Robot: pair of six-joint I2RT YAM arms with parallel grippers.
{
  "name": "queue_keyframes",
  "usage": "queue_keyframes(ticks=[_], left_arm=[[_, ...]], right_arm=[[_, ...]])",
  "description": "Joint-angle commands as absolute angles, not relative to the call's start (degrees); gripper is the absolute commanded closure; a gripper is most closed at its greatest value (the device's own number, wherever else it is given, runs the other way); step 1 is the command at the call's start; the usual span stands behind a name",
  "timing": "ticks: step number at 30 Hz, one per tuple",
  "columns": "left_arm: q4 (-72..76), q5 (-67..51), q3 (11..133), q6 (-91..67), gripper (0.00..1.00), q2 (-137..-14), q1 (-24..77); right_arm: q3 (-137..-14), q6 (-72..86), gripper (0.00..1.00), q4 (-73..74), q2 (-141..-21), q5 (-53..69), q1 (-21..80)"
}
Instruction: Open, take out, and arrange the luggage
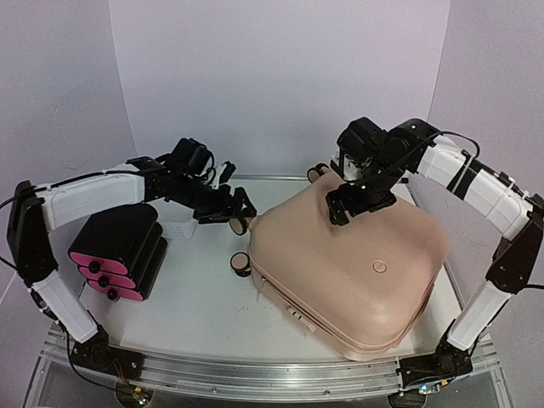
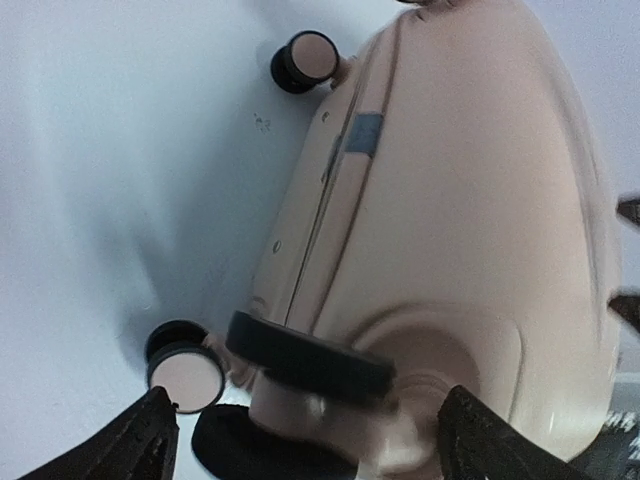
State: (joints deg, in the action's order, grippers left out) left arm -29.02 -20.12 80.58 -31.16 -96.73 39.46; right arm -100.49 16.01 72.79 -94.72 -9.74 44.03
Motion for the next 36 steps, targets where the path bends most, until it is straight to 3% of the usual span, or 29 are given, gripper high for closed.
queue_keyframes(ticks=[1, 6, 12, 15, 24, 36], left_arm=[[-31.79, -17.51, 75.15, -18.00, 0.02, -82.04, 36.79], [-30.83, -18.03, 66.19, -16.14, 0.00, -71.74, 35.51], [-13.98, -21.22, 47.84, -21.78, 0.12, -62.45, 39.14], [-7.73, -17.38, 41.45, -22.95, 0.14, -60.57, 43.87], [-4.87, -15.20, 42.84, -18.66, 0.11, -69.49, 52.14], [5.06, -18.35, 43.93, -20.13, 0.08, -77.79, 54.23]], right_arm=[[-98.63, 13.89, 0.02, 72.86, -94.84, -16.02, 43.95], [-95.92, 14.40, 0.02, 71.18, -94.80, -16.42, 42.93], [-93.00, 16.24, 0.02, 68.29, -95.83, -11.45, 36.68], [-91.23, 16.71, 0.02, 66.14, -96.21, -7.95, 32.55], [-94.50, 16.96, 0.02, 70.44, -92.99, -7.02, 23.97], [-74.40, 26.02, 0.02, 81.75, -65.49, 5.16, 5.51]])
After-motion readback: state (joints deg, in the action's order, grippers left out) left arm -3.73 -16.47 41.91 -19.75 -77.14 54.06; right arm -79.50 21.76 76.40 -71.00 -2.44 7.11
